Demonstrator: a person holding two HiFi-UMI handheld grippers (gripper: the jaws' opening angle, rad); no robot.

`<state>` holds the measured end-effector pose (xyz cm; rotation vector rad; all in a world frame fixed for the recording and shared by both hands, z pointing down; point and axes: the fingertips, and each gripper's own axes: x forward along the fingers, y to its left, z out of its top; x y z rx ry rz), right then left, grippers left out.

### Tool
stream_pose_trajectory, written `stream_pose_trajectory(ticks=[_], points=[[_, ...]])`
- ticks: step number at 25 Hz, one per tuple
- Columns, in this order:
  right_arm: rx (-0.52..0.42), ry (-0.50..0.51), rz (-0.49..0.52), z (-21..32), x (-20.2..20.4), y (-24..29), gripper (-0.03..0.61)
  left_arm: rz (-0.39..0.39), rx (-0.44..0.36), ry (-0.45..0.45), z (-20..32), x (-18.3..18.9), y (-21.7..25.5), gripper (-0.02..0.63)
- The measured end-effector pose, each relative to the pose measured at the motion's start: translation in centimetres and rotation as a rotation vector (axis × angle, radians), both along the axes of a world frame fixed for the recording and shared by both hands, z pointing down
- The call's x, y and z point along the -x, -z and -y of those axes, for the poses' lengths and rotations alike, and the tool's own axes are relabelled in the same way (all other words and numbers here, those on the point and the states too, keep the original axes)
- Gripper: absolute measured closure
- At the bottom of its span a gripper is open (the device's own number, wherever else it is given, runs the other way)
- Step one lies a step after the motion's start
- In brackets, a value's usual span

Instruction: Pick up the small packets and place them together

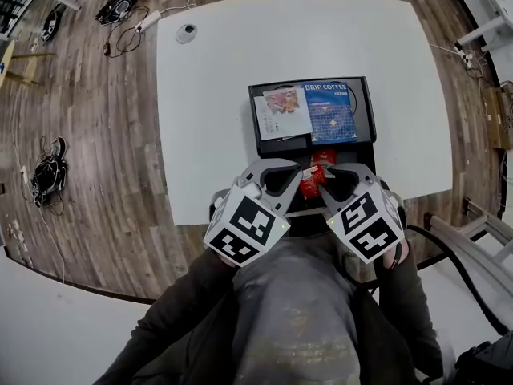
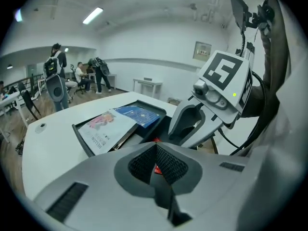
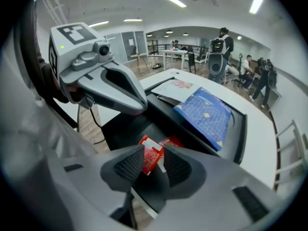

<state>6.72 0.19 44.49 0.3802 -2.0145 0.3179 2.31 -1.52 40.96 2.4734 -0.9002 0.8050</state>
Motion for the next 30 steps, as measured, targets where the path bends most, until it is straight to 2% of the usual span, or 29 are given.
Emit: stream_pose_trajectory(ticks=[2,5,9,14,19,23,25,27,30], points=[[0.004,0.074,-0.048,-0.4,0.5,-1.2,0.402,-0.001,0.003,0.01,-0.3,0.3,-0.1,0.612],[0.009,0.146,-0.103,-0.8,0.9,-3.1,0.356,-0.004,0.003,0.024,-0.3,0.6,-0.2,0.612],[-0.01,0.172,-0.144,-0.4,0.9,-4.8,0.354,-0.006,0.014,0.056,-0.4,1.4,-0.6,0.612],[-0.017,0.171,-0.14,-0.1,0.9,-5.5,0.356,-0.013,0.024,0.084,-0.2,1.8,-1.3,0.612],[-0.026,0.212,-0.159,-0.3,1.3,-5.6,0.386,-0.016,0.033,0.098,-0.3,1.9,-1.7,0.612],[-0.107,0.216,-0.183,-0.3,1.4,-4.9,0.494,-0.009,0.028,0.107,-0.3,2.4,-1.6,0.612],[-0.129,0.214,-0.179,-0.4,1.5,-4.5,0.516,-0.004,0.029,0.113,-0.4,2.7,-1.6,0.612],[-0.119,0.194,-0.152,-0.6,1.5,-3.8,0.529,-0.007,0.031,0.116,-0.7,2.9,-1.7,0.612],[-0.067,0.127,-0.057,-0.9,1.7,-2.1,0.543,-0.01,0.029,0.114,-1.3,3.0,-1.8,0.612]])
